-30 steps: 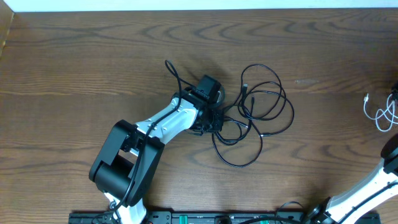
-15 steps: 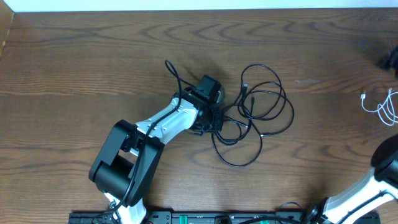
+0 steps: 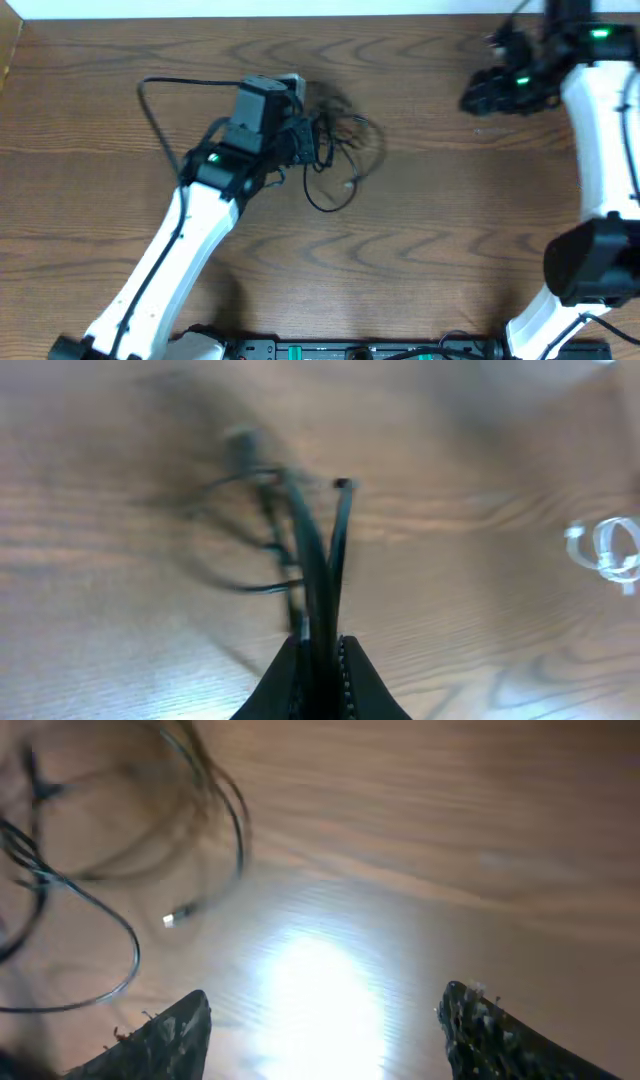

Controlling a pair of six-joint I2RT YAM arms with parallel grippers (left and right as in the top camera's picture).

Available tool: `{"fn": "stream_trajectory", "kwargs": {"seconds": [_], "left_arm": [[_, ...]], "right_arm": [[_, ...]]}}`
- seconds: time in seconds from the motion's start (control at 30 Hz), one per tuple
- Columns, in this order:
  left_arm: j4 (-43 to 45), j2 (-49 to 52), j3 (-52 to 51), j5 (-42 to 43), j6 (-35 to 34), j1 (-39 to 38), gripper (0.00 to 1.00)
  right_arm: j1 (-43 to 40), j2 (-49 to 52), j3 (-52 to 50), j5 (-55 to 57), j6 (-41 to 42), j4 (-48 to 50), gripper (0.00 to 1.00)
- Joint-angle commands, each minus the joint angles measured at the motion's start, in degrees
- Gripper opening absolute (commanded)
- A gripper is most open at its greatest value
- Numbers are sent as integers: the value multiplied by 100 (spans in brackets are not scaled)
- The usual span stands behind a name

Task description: Untangle cables

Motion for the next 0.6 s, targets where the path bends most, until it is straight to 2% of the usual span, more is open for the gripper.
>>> {"fn": "stream_trajectory", "kwargs": {"seconds": [0.0, 0.17, 0.27, 0.37, 0.57], "left_arm": [[-74, 20, 39, 225, 11, -87, 8], [-9, 170, 37, 739, 116, -219, 7], [470, 210, 37, 1473, 382, -317, 7], [1043, 210, 37, 1550, 483, -380, 7], [1856, 214, 37, 1423, 533, -391, 10]], "right_arm": [[669, 31, -398, -350, -109, 278, 71], [1174, 37, -986, -761, 262, 946, 72], [1126, 37, -1123, -271, 791, 1161, 71], [896, 22, -1113, 339, 1056, 1147, 70], [291, 22, -1113, 308, 1054, 1016, 70]]}}
